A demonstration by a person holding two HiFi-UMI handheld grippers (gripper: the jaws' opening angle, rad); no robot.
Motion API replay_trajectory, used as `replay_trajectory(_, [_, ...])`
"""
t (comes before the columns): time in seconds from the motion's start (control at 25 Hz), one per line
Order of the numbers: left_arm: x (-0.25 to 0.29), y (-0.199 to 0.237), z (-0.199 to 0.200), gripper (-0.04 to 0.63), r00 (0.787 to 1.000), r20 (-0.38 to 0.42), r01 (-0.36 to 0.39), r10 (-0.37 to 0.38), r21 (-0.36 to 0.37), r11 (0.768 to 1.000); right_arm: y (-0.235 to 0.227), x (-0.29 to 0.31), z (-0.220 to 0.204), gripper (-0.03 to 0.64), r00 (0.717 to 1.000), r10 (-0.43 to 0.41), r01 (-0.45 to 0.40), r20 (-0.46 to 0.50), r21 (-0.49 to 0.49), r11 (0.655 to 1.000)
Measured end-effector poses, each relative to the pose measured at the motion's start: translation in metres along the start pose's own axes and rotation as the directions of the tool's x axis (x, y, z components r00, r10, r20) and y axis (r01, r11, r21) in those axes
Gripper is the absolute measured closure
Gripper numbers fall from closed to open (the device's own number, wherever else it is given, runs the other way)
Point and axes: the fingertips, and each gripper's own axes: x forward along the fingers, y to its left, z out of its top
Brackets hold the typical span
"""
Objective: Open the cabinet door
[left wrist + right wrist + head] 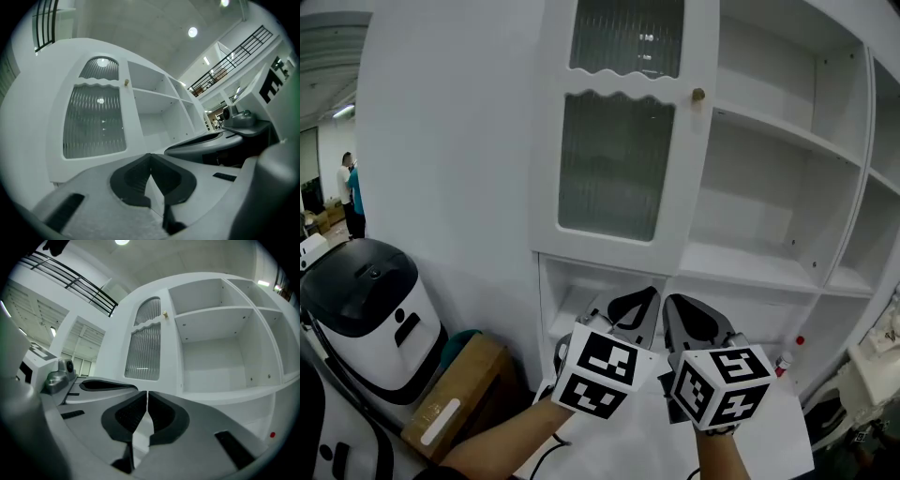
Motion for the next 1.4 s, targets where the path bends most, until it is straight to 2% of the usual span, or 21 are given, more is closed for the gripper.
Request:
replay_trajectory(0.2, [0.01,0.016,0.023,0.586,0.997,0.068,0.023,-0.027,0.066,0.998,0.002,0.017,0.021,0.594,0.999,-0.02,0.02,0.034,0.002,1.0])
replay_trajectory(0.52, [0.021,0.039,0.058,0.584,0.983,0.167,0.054,-0.072,0.111,0.992,0.001,0.029,0.059,0.594,0.994,-0.055,0.056,0.1,-0.007,0.998])
replay_trajectory(0.64, [0.025,0.049,0.078,0.584,0.975,0.21,0.043,-0.075,0.152,0.988,-0.002,0.033,0.071,0.594,0.99,-0.075,0.077,0.122,-0.01,0.997])
replay_trajectory(0.76, [0.032,0.058,0.097,0.583,0.965,0.247,0.049,-0.086,0.155,0.987,-0.005,0.037,0.079,0.594,0.987,-0.089,0.093,0.133,-0.019,0.996])
replay_trajectory(0.88, [0.04,0.065,0.11,0.574,0.959,0.27,0.047,-0.091,0.164,0.985,-0.011,0.04,0.085,0.594,0.985,-0.1,0.105,0.141,-0.023,0.994])
replay_trajectory(1.0, [0.043,0.066,0.12,0.546,0.952,0.294,0.031,-0.089,0.196,0.98,-0.017,0.041,0.094,0.594,0.981,-0.105,0.11,0.16,-0.023,0.994])
replay_trajectory(1.24, [0.057,0.065,0.144,0.535,0.936,0.339,0.008,-0.099,0.26,0.966,-0.025,0.045,0.115,0.594,0.977,-0.108,0.119,0.185,-0.049,0.992])
replay_trajectory(1.4, [0.07,0.072,0.165,0.531,0.924,0.372,-0.013,-0.09,0.267,0.964,-0.029,0.044,0.128,0.594,0.974,-0.108,0.126,0.199,-0.076,0.989])
